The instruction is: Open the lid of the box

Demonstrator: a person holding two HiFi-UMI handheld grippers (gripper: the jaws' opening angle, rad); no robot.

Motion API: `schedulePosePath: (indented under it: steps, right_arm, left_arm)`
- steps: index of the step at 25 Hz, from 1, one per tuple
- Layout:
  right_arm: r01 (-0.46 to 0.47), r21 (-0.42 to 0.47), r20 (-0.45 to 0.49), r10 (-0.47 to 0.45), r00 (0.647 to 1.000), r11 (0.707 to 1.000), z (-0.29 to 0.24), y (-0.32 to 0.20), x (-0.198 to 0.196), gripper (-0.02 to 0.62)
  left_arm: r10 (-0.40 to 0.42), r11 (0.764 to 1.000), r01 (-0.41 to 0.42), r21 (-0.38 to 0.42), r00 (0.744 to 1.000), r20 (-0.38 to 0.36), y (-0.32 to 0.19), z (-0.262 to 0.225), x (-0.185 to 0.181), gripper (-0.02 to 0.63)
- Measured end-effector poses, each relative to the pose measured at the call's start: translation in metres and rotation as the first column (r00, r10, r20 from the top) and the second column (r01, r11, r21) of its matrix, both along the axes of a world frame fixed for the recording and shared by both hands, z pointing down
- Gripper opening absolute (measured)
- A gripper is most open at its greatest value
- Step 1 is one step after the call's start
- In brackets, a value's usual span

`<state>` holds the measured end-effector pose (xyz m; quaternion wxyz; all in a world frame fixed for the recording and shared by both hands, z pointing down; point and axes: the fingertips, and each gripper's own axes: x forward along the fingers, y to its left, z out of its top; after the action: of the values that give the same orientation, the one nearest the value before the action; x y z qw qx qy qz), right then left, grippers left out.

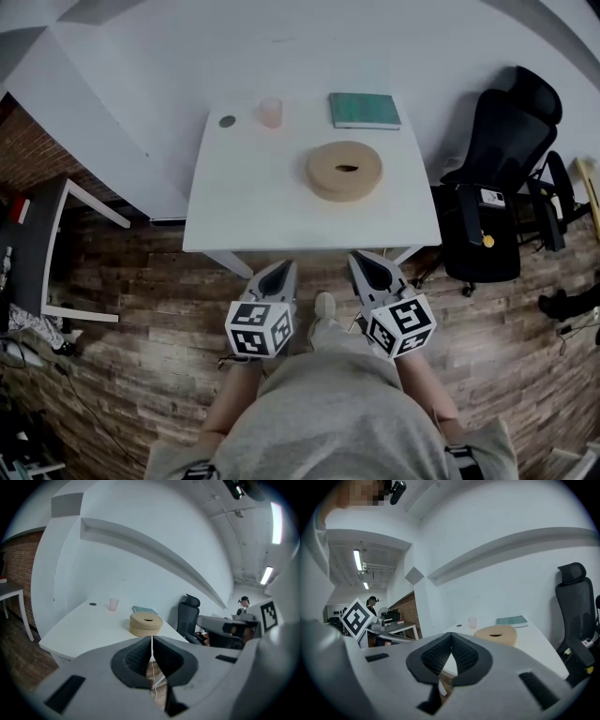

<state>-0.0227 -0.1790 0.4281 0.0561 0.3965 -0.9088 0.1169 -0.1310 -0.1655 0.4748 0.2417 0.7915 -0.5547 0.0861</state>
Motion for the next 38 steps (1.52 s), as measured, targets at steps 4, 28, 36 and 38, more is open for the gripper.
schedulePosePath:
  steps: [4,28,36,38]
  right_arm:
    - [0.014,0.007,-0.006,-0.014,1.000,1.000,-0.004,-0.040,-0.002,-0.002]
    - [0.100,-0.027,-0.105,-0.102,0.989,0.995,0.020,-0.190,-0.008,0.072]
    - [0.185,-0.071,-0.199,-0.195,0.960,0.980,0.048,-0.200,-0.020,0.141]
    - [0.208,-0.089,-0.233,-0.223,0.947,0.974,0.057,-0.201,-0.022,0.156]
  left_arm:
    - [-0.014,1.000,0.014,-0.003,1.000,0.005,-0.037,-0.002,-0.003,0.009]
    - [-0.018,1.000,0.018,-0.021,1.000,0.009,-0.183,0.011,-0.002,0.094]
    - [0.057,0.995,-0.054,-0.086,0.998,0.025,-0.196,0.044,0.002,0.183]
    - [0.075,0.992,-0.072,-0.102,0.997,0.024,-0.199,0.053,0.004,0.204]
